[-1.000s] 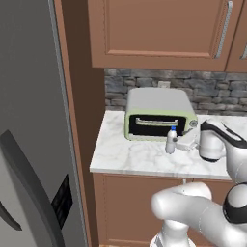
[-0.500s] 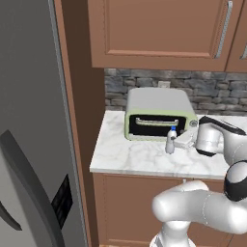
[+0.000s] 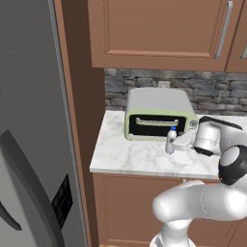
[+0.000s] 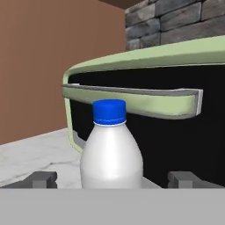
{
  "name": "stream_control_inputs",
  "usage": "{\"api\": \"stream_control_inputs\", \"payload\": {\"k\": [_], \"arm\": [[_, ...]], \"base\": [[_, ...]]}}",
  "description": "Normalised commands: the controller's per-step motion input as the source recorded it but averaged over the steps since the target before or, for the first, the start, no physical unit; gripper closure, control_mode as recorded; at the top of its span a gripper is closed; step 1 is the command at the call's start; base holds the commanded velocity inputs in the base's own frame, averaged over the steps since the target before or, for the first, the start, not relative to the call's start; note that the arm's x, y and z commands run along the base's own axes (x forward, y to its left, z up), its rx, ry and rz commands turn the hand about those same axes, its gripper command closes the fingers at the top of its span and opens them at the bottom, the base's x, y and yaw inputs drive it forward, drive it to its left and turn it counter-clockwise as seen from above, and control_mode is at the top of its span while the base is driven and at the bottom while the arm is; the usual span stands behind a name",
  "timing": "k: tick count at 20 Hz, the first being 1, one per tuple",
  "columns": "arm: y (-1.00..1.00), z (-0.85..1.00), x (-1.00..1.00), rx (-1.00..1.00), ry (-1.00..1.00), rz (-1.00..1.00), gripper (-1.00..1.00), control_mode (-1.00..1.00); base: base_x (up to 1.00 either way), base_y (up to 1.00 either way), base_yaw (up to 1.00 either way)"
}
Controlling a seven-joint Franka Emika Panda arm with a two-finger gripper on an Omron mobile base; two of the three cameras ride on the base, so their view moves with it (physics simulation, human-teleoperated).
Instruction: Take the bottled waters from the counter and place them in the freezer to freeze. Close the freezer door after placing the bottles.
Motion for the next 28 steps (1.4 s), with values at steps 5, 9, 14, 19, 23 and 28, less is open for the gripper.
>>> {"api": "stream_control_inputs", "payload": {"k": [5,9,14,19,23,28], "arm": [[0.0,-0.14,0.05,0.0,0.0,0.0,-1.0,-1.0],[0.0,-0.06,0.13,0.0,0.0,0.0,-1.0,-1.0],[0.0,-0.01,0.17,0.0,0.0,0.0,-1.0,-1.0],[0.0,0.0,0.11,0.0,0.0,0.0,-1.0,-1.0],[0.0,0.0,0.06,0.0,0.0,0.0,-1.0,-1.0],[0.0,0.0,0.09,0.0,0.0,0.0,-1.0,-1.0]], "base": [[0.0,0.0,0.0],[0.0,0.0,0.0],[0.0,0.0,0.0],[0.0,0.0,0.0],[0.0,0.0,0.0],[0.0,0.0,0.0]]}}
